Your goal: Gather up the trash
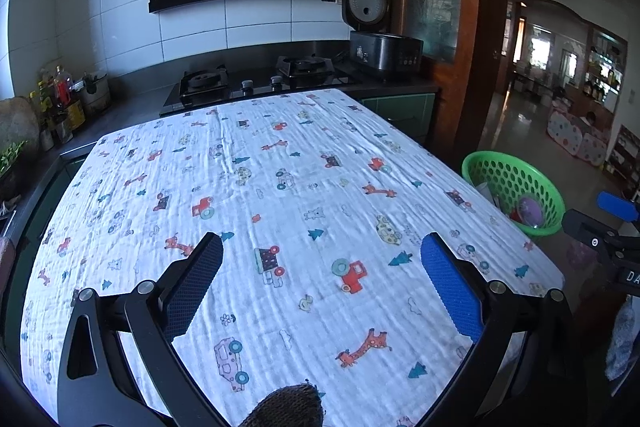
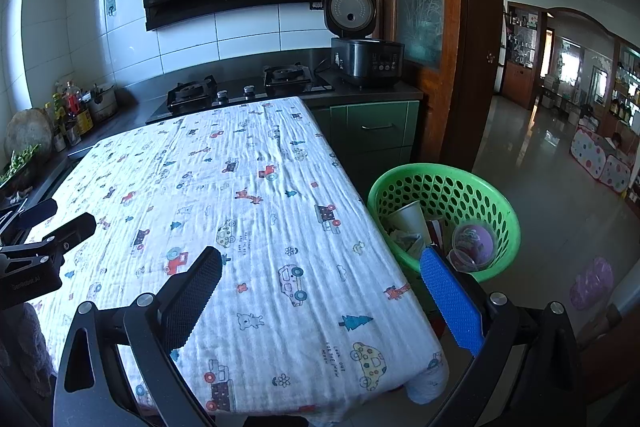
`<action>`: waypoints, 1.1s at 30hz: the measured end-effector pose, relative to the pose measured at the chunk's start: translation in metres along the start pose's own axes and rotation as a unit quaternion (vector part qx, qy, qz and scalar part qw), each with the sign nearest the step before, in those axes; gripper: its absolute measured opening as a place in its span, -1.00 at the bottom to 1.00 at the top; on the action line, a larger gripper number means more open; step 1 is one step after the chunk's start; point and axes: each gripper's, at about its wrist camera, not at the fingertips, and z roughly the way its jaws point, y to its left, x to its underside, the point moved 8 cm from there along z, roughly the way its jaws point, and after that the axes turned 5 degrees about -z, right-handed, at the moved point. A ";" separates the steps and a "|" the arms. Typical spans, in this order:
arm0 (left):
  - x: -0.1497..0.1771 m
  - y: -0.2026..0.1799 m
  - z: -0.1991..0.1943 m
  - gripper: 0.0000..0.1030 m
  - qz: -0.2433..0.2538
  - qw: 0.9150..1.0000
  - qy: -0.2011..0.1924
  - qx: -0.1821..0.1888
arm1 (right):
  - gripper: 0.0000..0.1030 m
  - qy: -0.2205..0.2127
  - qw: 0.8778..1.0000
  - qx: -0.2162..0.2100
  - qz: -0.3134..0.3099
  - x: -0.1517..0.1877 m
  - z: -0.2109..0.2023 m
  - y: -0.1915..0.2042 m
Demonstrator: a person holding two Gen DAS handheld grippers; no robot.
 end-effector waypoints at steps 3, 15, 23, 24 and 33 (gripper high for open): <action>0.000 0.001 -0.001 0.90 -0.003 1.000 0.000 -0.001 | 0.87 0.000 1.000 0.000 0.000 0.000 0.000 0.000; 0.001 0.004 0.001 0.90 -0.005 1.000 0.002 -0.004 | 0.87 0.002 1.000 -0.001 -0.001 0.001 0.001 0.001; 0.002 0.004 0.001 0.90 -0.005 1.000 0.003 -0.004 | 0.87 0.002 1.000 0.001 -0.003 0.001 0.003 0.003; 0.002 0.004 0.001 0.90 -0.005 1.000 0.003 -0.004 | 0.87 0.003 1.000 0.001 -0.002 0.001 0.003 0.003; 0.002 0.005 0.002 0.90 -0.006 1.000 0.002 -0.004 | 0.87 0.002 1.000 0.001 -0.002 0.002 0.004 0.003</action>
